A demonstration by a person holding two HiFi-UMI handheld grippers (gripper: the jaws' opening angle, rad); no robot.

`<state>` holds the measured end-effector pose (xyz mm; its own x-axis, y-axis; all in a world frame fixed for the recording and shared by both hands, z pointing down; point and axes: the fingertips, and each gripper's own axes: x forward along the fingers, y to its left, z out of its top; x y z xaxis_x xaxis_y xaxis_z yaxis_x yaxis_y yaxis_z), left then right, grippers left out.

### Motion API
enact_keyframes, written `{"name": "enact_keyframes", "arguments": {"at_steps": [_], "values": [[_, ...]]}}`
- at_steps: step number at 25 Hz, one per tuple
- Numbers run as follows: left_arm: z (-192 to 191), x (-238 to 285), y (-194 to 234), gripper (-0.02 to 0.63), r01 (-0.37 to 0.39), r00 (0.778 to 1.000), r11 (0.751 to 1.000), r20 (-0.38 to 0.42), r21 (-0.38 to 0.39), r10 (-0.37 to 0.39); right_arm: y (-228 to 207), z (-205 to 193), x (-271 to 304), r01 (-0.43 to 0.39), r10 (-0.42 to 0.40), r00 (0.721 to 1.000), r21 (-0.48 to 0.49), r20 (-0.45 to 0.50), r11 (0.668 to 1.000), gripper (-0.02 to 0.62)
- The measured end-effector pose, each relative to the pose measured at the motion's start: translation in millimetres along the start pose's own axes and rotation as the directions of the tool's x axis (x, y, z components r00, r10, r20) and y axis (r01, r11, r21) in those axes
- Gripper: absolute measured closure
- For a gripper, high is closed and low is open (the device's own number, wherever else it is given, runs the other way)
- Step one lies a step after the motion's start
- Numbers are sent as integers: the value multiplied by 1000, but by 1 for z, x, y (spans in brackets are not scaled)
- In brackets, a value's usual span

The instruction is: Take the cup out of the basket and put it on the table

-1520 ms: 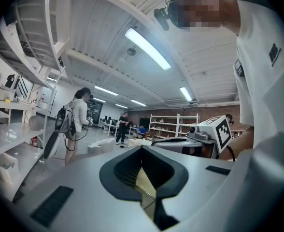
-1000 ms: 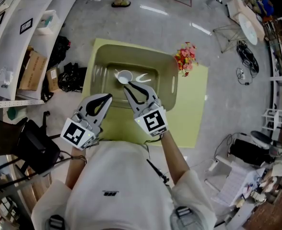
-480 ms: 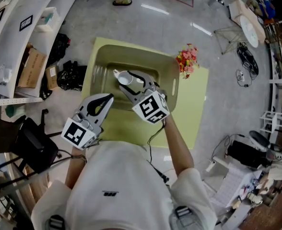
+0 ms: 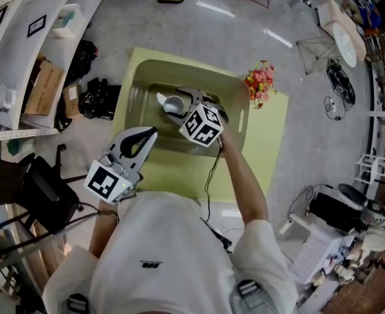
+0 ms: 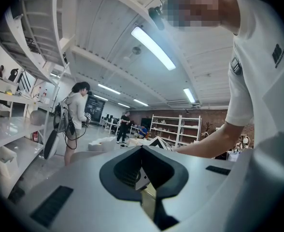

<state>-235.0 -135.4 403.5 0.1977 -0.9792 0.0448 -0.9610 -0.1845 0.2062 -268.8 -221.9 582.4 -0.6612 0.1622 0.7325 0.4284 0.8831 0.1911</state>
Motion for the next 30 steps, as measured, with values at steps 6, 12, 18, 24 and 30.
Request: {"name": "enact_keyframes", "arguments": {"at_steps": [6, 12, 18, 24, 30], "values": [[-2, -1, 4, 594, -4, 1000, 1000, -8, -9, 4, 7, -26, 29, -78, 74, 994, -35, -84, 996, 232], [-2, 0, 7, 594, -3, 1000, 1000, -8, -8, 3, 12, -45, 53, -149, 144, 979, -26, -142, 988, 192], [-3, 3, 6, 594, 1, 1000, 1000, -14, -9, -1, 17, -70, 72, -197, 186, 958, -28, -217, 980, 175], [-7, 2, 6, 594, -2, 1000, 1000, -22, -17, 2, 18, -80, 84, -183, 177, 959, -6, -221, 983, 176], [-7, -1, 7, 594, -6, 1000, 1000, -20, -23, 6, 16, -78, 84, -176, 161, 956, -39, -243, 984, 222]]}}
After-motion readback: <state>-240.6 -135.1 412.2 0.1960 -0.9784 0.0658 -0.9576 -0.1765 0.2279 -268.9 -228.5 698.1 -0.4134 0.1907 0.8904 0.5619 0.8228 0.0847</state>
